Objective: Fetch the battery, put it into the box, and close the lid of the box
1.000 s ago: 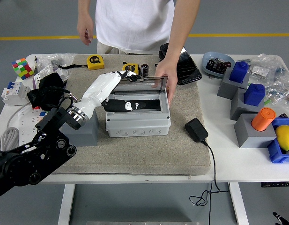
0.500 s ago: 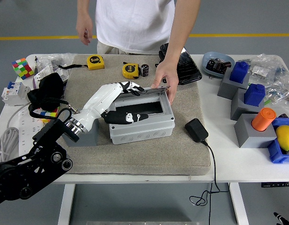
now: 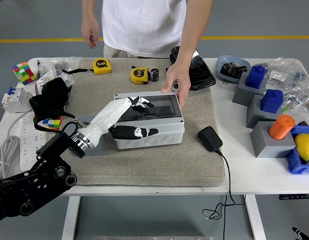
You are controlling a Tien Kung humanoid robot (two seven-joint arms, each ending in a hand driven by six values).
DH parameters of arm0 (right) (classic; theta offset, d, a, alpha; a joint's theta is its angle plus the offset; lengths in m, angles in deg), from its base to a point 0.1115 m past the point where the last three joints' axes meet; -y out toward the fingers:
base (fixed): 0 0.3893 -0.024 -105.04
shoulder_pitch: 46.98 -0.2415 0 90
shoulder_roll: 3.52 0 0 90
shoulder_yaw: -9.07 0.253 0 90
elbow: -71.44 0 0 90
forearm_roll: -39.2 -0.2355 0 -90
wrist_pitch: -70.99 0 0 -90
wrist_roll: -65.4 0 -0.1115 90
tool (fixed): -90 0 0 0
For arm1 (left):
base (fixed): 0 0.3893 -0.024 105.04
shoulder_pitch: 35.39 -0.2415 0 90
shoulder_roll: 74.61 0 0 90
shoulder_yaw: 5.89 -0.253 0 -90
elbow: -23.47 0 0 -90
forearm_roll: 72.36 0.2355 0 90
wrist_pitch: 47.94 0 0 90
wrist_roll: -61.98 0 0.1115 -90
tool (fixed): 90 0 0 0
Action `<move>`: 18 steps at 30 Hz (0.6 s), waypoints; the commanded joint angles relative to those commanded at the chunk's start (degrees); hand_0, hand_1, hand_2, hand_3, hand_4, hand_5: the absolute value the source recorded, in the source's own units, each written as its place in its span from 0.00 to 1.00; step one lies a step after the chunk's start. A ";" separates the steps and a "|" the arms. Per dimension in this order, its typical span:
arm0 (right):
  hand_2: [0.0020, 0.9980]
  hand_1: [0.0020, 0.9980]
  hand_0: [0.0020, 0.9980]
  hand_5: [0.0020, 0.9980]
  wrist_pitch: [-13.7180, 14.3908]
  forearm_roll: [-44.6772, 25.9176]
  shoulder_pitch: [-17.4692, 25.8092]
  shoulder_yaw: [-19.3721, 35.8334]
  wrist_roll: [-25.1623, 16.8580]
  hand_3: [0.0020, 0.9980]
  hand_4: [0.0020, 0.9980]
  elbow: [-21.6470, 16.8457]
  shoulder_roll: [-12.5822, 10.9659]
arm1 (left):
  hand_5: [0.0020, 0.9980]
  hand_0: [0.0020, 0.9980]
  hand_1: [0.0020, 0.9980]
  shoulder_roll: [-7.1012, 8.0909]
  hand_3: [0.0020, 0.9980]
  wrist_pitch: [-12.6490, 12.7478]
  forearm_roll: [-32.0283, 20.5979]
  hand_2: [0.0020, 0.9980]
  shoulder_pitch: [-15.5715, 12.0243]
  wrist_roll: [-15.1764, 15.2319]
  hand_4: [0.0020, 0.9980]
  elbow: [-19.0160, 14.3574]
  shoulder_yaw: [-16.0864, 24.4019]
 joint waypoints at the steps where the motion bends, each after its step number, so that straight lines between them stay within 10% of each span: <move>1: 0.60 0.62 0.66 0.46 0.00 -0.03 -0.01 -0.04 -0.01 0.55 0.96 0.00 0.00 | 0.63 0.49 0.56 0.06 0.68 0.01 0.03 0.59 -0.08 0.05 1.00 -0.47 0.34; 18: 0.60 0.62 0.66 0.46 -0.04 -0.72 -0.41 -1.75 -0.05 0.55 0.96 0.28 -0.08 | 0.63 0.51 0.59 -0.87 0.68 1.34 -0.70 0.61 -4.09 4.12 1.00 -4.28 17.57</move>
